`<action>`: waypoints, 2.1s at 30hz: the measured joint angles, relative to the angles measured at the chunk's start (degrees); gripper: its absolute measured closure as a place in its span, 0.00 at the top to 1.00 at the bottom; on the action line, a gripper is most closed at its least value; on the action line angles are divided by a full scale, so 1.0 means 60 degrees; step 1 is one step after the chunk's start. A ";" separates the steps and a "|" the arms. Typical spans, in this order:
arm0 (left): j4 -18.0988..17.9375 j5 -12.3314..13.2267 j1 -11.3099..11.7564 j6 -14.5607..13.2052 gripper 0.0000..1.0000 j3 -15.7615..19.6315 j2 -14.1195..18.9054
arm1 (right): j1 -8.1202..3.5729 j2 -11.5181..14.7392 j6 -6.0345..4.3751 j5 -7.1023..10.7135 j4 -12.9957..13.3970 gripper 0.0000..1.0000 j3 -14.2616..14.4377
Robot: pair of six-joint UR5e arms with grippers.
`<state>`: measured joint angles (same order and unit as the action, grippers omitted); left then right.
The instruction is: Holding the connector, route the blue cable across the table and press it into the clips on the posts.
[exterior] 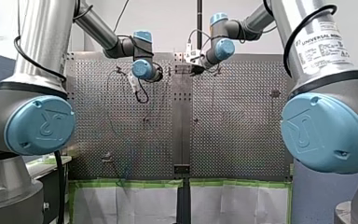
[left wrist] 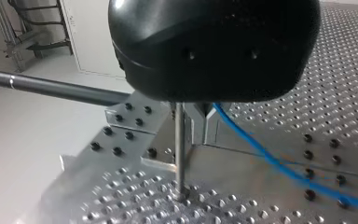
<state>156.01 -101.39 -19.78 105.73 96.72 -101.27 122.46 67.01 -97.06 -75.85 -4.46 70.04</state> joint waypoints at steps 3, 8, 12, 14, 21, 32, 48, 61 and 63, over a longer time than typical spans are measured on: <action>-0.0097 0.0234 0.0123 0.0055 0.00 -0.0074 -0.0077 | -0.0064 -0.0046 0.0004 0.0065 0.0027 0.00 -0.0001; -0.0217 0.0546 0.0271 0.0150 0.00 -0.0240 -0.0097 | -0.0154 -0.0070 0.0017 0.0181 0.0060 0.00 -0.0003; -0.0224 0.0605 0.0305 0.0150 0.00 -0.0280 -0.0099 | -0.0183 -0.0072 0.0083 0.0289 0.0082 0.00 -0.0010; -0.0182 0.0603 0.0298 0.0108 0.00 -0.0285 -0.0084 | -0.0185 -0.0072 0.0119 0.0365 0.0089 0.00 -0.0015; 0.0348 0.0152 0.0183 -0.0260 0.00 -0.0258 0.0006 | -0.0187 -0.0065 0.0174 0.0476 0.0085 0.00 -0.0018; 0.1099 -0.0405 -0.0060 -0.0682 0.00 -0.0033 0.0111 | -0.0130 -0.0037 0.0181 0.0483 0.0055 0.00 -0.0018; 0.0493 0.0047 0.0113 -0.0268 0.00 -0.0025 0.0523 | -0.0215 0.0195 0.0119 0.0496 0.0085 0.00 -0.0032; -0.0281 0.0841 0.0633 0.0227 0.00 -0.0124 0.0075 | -0.0328 0.0135 0.0062 0.0497 0.0107 0.00 -0.0038; -0.0383 0.1017 0.0763 0.0294 0.00 -0.0182 0.0069 | -0.0352 0.0117 0.0062 0.0504 0.0121 0.00 -0.0067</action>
<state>153.71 -95.29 -15.20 107.49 95.63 -100.85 120.35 67.72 -96.69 -72.82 -3.73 69.64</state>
